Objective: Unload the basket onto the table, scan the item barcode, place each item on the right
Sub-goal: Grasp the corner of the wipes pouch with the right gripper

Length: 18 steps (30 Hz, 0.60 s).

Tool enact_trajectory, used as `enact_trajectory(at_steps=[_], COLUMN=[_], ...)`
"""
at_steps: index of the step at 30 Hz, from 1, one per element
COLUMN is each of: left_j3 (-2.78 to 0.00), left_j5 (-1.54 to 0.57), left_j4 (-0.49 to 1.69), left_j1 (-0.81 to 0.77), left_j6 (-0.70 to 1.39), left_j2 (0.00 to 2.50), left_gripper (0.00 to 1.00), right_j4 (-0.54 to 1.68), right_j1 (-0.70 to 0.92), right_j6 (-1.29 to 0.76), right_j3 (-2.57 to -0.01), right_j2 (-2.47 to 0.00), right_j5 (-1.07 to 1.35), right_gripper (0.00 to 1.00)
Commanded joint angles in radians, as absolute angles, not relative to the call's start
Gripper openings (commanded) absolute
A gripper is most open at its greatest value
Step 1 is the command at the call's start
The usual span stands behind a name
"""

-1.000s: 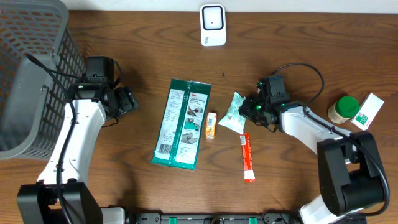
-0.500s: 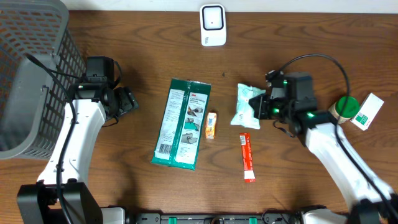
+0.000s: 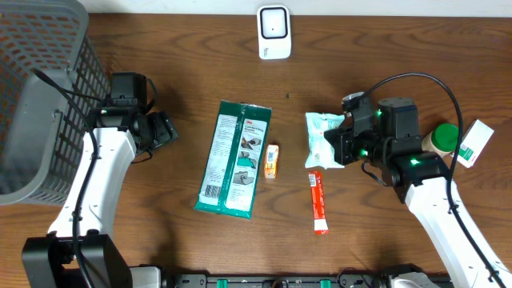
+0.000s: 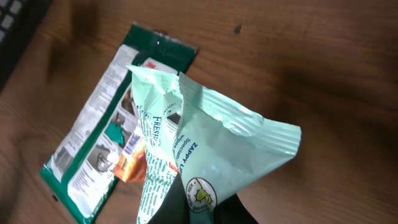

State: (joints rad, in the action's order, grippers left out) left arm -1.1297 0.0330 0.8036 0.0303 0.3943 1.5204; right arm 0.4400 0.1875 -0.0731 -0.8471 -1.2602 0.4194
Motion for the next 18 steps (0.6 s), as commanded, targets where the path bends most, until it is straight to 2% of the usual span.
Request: enact_trajectory(at_steps=[1,18], left_j3=[-1.135,-1.135], left_j5=[0.049,0.049], left_j4=[0.803,0.803], left_j1=[0.033,0.033], left_j6=[0.390,0.390], left_j2=[1.518,1.518], left_gripper=[0.89,0.89], right_j4=[0.459,0.497], right_j1=[0.182,0.182], right_j6=[-0.035,-0.028], right_j3=[-0.852,-0.852], right_j2=[-1.248,-1.248], right_j5=[0.435,0.435], right_gripper=[0.01,0.01])
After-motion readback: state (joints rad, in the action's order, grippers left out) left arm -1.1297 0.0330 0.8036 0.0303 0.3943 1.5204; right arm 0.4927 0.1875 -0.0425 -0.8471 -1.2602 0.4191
